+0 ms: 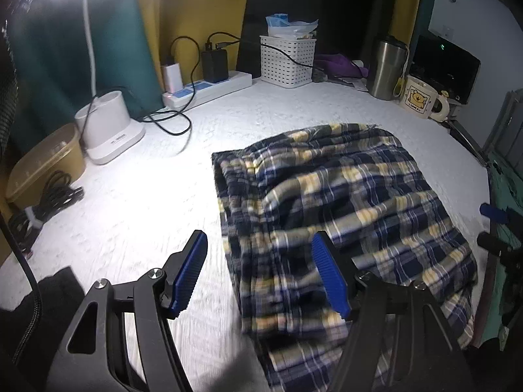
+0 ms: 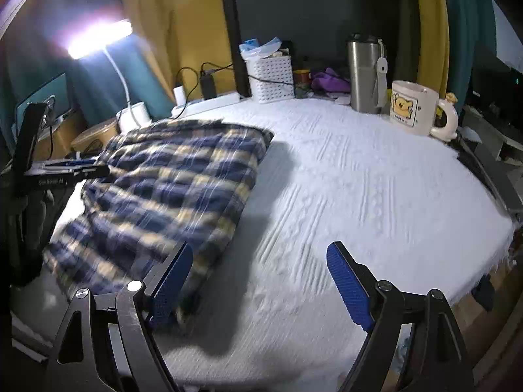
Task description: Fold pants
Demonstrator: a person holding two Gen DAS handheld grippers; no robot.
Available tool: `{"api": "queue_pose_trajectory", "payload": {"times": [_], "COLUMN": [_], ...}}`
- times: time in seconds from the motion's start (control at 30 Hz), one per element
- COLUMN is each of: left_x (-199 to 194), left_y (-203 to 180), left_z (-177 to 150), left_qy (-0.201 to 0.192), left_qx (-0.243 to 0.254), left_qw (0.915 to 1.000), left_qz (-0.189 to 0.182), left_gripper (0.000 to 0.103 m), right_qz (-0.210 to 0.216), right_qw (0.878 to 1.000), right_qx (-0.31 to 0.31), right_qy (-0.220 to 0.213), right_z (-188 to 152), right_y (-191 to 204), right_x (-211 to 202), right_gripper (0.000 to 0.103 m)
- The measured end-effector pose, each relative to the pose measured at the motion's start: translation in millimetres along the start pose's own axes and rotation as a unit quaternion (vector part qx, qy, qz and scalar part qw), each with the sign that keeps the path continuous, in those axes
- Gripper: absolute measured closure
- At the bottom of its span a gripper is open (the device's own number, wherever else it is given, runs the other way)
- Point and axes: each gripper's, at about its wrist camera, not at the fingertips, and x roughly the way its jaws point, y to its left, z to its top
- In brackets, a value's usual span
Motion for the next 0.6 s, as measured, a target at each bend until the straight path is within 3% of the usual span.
{"api": "queue_pose_trajectory", "payload": {"times": [0.3,0.53,0.6], "left_x": [22.5,37.6,42.9], "left_y": [19.1,20.1,21.0], "left_z": [18.3,26.5,28.1], "left_qy": [0.014,0.027,0.031], "left_qx": [-0.019,-0.002,-0.003], "left_qw": [0.9995,0.999,0.9987], "left_qz": [-0.023,-0.036,-0.04], "left_gripper": [0.036,0.036,0.03], "right_qz": [-0.012,-0.011,-0.011], "right_qw": [1.0,1.0,0.999], "right_qx": [0.0,0.006,0.004], "right_qy": [0.007,0.026,0.03], "right_z": [41.0,57.4,61.2], "right_y": [-6.2,-7.0,-6.1], "right_x": [23.9,50.8,56.9], "right_gripper": [0.018,0.018,0.018]}}
